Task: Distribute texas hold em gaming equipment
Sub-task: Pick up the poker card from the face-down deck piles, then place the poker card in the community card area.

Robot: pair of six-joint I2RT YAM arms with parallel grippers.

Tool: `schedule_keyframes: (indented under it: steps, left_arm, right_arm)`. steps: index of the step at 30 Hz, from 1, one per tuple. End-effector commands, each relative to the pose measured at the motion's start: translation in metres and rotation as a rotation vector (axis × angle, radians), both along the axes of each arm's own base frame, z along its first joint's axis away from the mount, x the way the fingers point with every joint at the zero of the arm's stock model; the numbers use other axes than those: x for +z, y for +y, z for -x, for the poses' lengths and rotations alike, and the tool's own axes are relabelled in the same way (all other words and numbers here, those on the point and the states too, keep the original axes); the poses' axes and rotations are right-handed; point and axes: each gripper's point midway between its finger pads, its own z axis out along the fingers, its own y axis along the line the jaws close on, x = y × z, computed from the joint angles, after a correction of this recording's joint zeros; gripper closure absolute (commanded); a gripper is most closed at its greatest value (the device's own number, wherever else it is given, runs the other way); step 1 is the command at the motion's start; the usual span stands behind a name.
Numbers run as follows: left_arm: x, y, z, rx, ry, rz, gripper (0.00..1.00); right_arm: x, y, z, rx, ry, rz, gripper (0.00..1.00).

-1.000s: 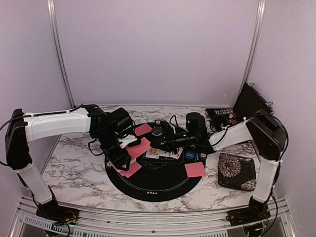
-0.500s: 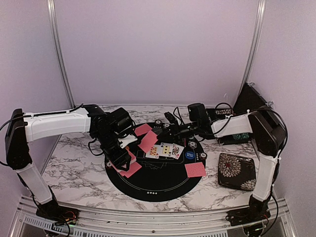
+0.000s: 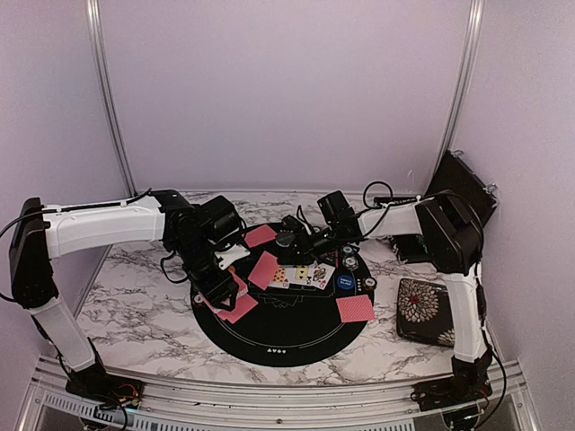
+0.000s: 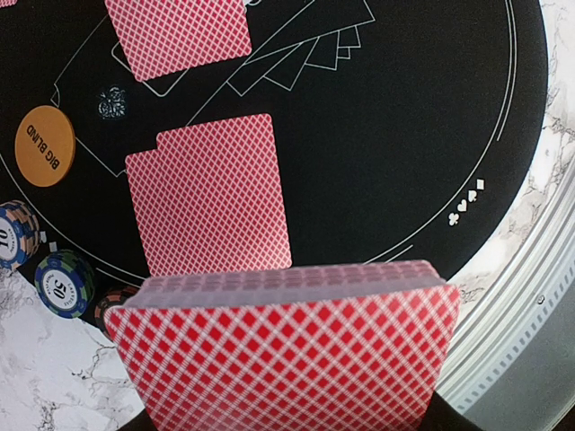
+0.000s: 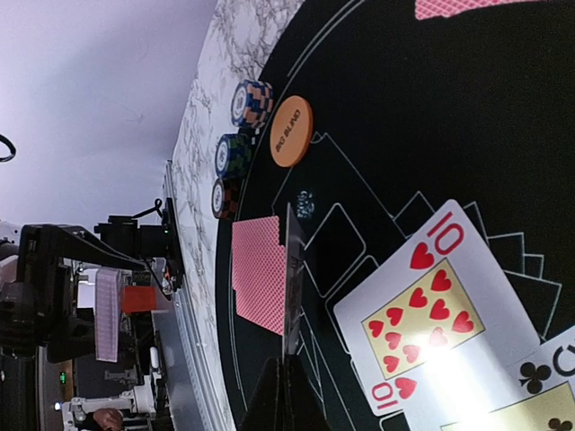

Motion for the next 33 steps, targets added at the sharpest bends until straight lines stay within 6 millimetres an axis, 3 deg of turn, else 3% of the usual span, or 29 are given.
schedule_keyframes:
  steps: [1,9,17,27,33]
  left_arm:
    - [0.012,-0.001,0.0,-0.002,-0.025,0.041,0.45]
    - [0.012,-0.002,0.0,-0.002,-0.022,0.041,0.45]
    - [0.011,-0.002,0.0,-0.001,-0.02,0.038,0.45]
    - [0.01,-0.001,0.001,0.0,-0.018,0.038,0.45]
    - [0.01,-0.001,0.001,-0.001,-0.018,0.037,0.45]
  right_arm:
    - [-0.007,-0.001,-0.004,0.029,-0.013,0.034,1.0]
    - [-0.021,0.001,-0.011,0.021,-0.017,0.068,1.0]
    - [-0.022,0.01,-0.015,0.022,-0.041,0.093,1.0]
    - [-0.027,0.011,-0.023,-0.011,-0.089,0.171,0.89]
    - [-0.023,0.015,-0.027,-0.042,-0.149,0.246,0.76]
